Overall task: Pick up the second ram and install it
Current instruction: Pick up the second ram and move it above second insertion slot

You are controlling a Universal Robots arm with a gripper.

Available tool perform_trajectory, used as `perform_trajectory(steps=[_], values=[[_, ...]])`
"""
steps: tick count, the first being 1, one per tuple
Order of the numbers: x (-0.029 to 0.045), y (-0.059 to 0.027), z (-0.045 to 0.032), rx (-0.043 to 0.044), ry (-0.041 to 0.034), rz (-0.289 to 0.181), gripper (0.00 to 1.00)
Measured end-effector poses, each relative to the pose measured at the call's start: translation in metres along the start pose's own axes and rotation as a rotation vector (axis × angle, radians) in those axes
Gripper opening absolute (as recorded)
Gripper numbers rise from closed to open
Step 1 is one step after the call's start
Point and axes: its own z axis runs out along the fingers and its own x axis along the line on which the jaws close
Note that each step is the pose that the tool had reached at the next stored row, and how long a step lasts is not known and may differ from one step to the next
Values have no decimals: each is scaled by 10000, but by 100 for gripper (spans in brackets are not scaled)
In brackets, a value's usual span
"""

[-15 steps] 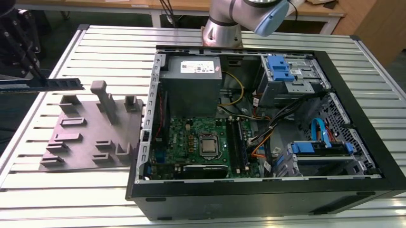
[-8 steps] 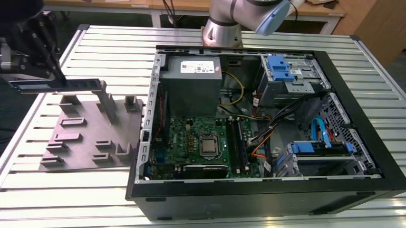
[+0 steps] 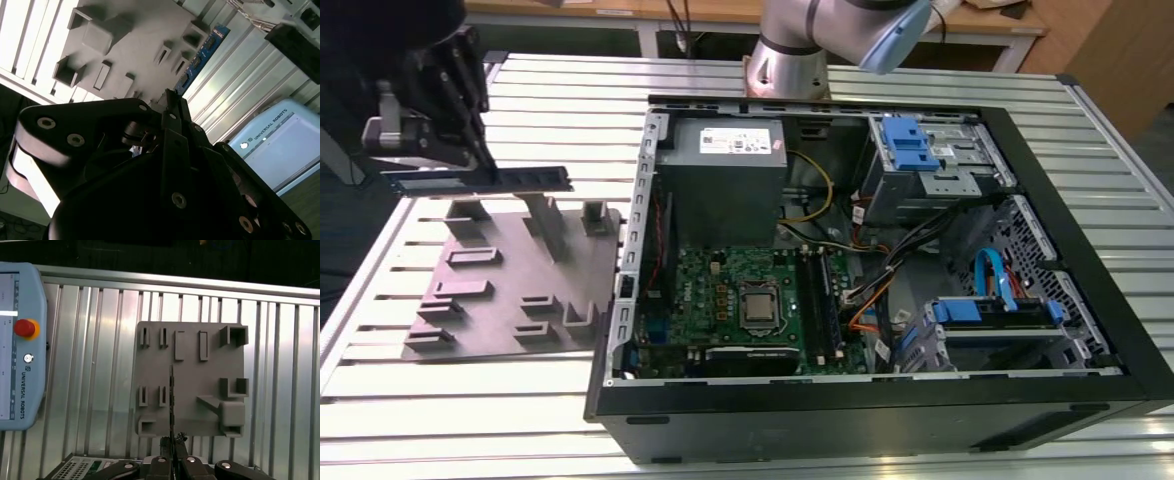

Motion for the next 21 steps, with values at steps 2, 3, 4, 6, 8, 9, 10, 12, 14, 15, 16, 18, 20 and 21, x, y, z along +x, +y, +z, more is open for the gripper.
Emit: perform_trajectory(steps=[2,3,4,6,8,9,10,12,14,15,16,18,20,21], values=[[4,-65,-1,0,0,-1,14],[6,-97,-3,-1,0,0,14],[8,-130,-3,-1,0,-1,14],[12,-197,-6,-3,0,0,14],[16,-264,-7,-3,-1,0,14],[18,-298,-9,-3,-1,0,14],[20,-331,-10,-4,0,-1,14],[24,-396,-12,-5,0,0,14],[28,-462,-14,-6,-1,0,14],[30,-492,-15,-6,0,0,14],[31,-522,-16,-6,-1,0,14],[35,-575,-17,-7,-1,0,14],[38,-628,-18,-9,-1,0,14],[39,-655,-19,-10,0,0,14]])
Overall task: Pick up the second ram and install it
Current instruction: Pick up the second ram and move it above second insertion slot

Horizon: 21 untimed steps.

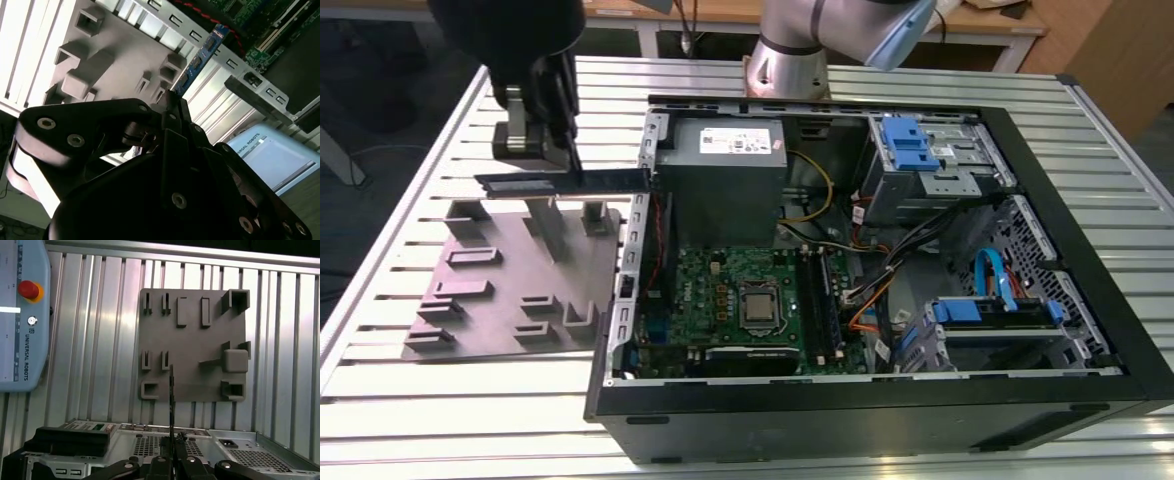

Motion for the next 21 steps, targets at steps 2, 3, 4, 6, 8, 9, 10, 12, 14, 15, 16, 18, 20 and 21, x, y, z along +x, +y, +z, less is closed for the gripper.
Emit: perform_trajectory(steps=[2,3,4,6,8,9,10,12,14,15,16,18,20,21], values=[[4,-59,-1,-1,0,0,14],[5,-87,-1,-1,-1,-1,14],[7,-114,-1,-1,-1,-1,14],[10,-167,-2,-3,-1,-1,14],[13,-225,-3,-4,-2,0,14],[15,-254,-4,-5,-1,0,14],[17,-284,-5,-6,-1,-1,14],[20,-339,-5,-8,-1,-1,14],[23,-394,-6,-9,-1,0,14],[25,-422,-6,-10,-2,0,14],[27,-450,-7,-10,-1,0,14],[30,-506,-7,-12,-1,0,14],[34,-565,-8,-14,-2,-1,14],[35,-592,-8,-15,-2,0,14]])
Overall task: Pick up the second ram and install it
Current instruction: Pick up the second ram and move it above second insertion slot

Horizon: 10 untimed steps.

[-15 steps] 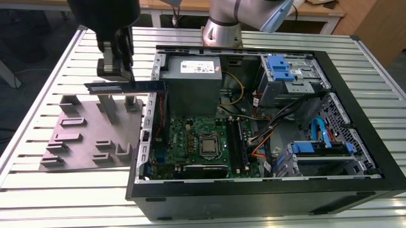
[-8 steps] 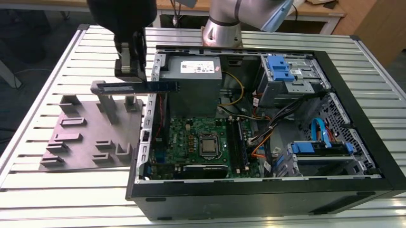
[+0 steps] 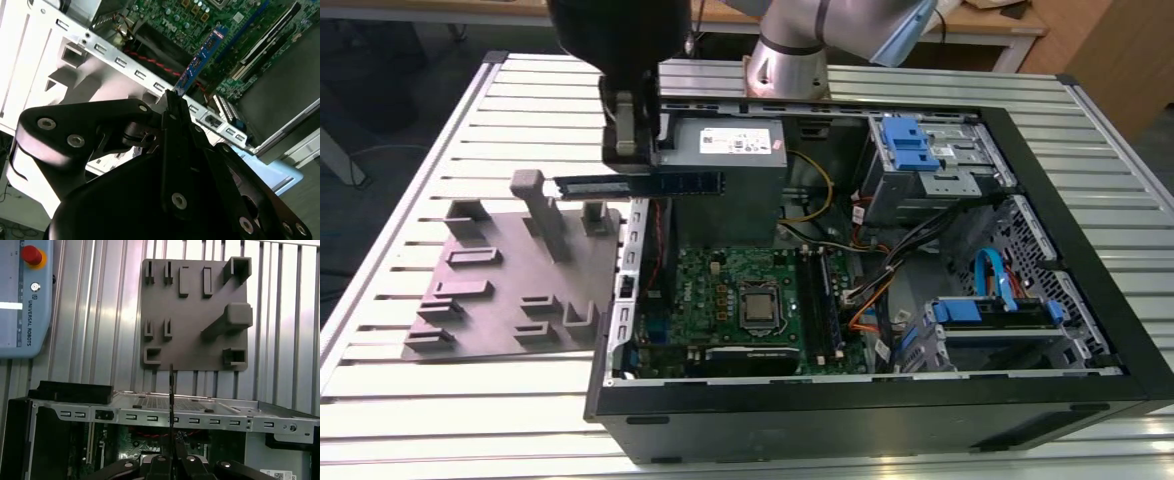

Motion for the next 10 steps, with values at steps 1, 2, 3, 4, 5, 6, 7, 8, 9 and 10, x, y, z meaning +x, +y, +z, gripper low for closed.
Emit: perform_trajectory(steps=[1,2,3,4,5,6,7,8,9,10], values=[[2,-25,0,-1,1,0,14],[3,-47,0,-1,0,0,14],[4,-70,0,-2,0,0,14],[6,-93,0,-3,0,0,14],[7,-117,0,-3,1,0,14],[9,-142,1,-4,0,0,14],[10,-169,1,-5,0,0,14],[12,-197,1,-8,0,1,14],[14,-226,2,-8,0,0,14],[15,-254,3,-10,-1,0,14]])
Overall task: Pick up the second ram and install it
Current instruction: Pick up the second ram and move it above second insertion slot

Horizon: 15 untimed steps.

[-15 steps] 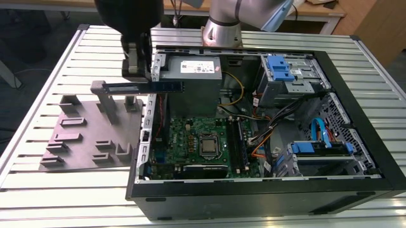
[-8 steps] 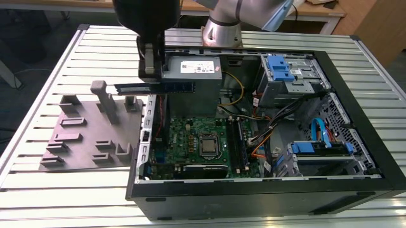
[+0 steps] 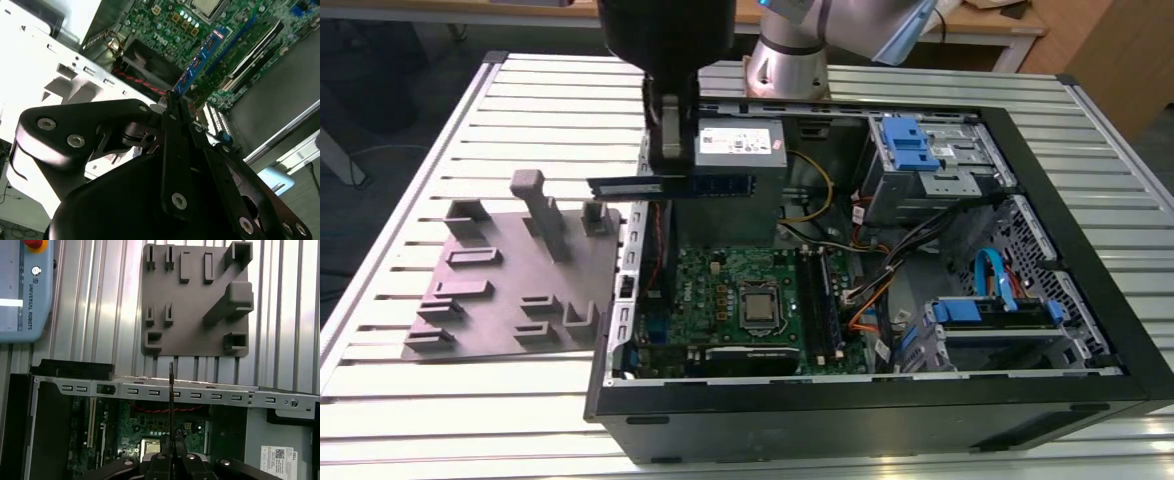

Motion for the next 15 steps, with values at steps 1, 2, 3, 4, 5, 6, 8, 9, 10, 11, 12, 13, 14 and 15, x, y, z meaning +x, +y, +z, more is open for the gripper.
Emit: perform_trajectory(steps=[1,2,3,4,5,6,8,9,10,11,12,13,14,15], values=[[2,-28,0,-1,0,-1,14],[3,-56,0,-3,0,0,14],[5,-88,0,-4,0,0,14],[7,-116,0,-6,0,0,14],[9,-144,0,-7,0,0,14],[10,-171,0,-9,1,0,14],[13,-219,2,-11,0,0,14],[15,-245,2,-12,0,0,14],[16,-267,3,-12,0,0,14],[18,-290,4,-13,-1,0,14],[19,-313,4,-13,-1,0,14],[20,-337,4,-15,0,1,14],[22,-360,4,-17,0,0,14],[23,-384,6,-17,-1,0,14]])
